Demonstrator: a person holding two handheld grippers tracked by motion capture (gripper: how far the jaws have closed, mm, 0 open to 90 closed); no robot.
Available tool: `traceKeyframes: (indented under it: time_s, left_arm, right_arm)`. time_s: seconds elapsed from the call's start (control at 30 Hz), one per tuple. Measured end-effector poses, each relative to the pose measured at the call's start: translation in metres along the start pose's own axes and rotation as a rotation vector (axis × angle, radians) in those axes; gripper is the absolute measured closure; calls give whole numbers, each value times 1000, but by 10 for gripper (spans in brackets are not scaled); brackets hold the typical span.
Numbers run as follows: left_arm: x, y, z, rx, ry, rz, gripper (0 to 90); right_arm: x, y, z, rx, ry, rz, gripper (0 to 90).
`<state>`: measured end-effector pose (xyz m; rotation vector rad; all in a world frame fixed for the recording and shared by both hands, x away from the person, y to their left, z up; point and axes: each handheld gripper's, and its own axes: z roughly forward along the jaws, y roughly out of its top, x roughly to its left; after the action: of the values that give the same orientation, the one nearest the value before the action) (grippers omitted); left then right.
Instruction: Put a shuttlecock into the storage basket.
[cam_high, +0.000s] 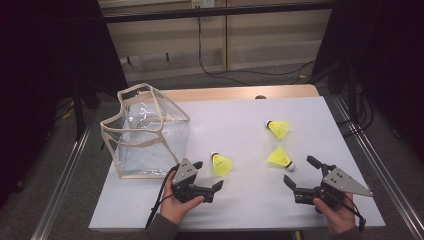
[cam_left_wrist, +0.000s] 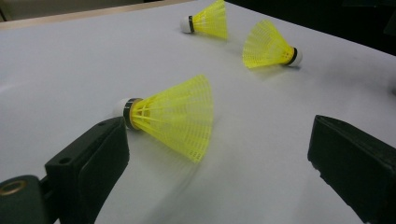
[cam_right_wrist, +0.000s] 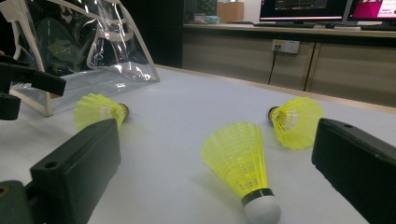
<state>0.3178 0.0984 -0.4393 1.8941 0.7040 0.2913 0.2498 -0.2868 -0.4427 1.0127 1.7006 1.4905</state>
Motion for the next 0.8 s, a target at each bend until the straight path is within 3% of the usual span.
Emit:
traceKeyframes:
  time_s: [0.3,0.8]
  left_arm:
    - [-1,1,7,8,5,-1,58]
    - [4,5,17,26,58,-16,68]
  right_arm:
    - [0,0,0,-1,1,0,11]
    - [0,0,-1,1,2,2,11]
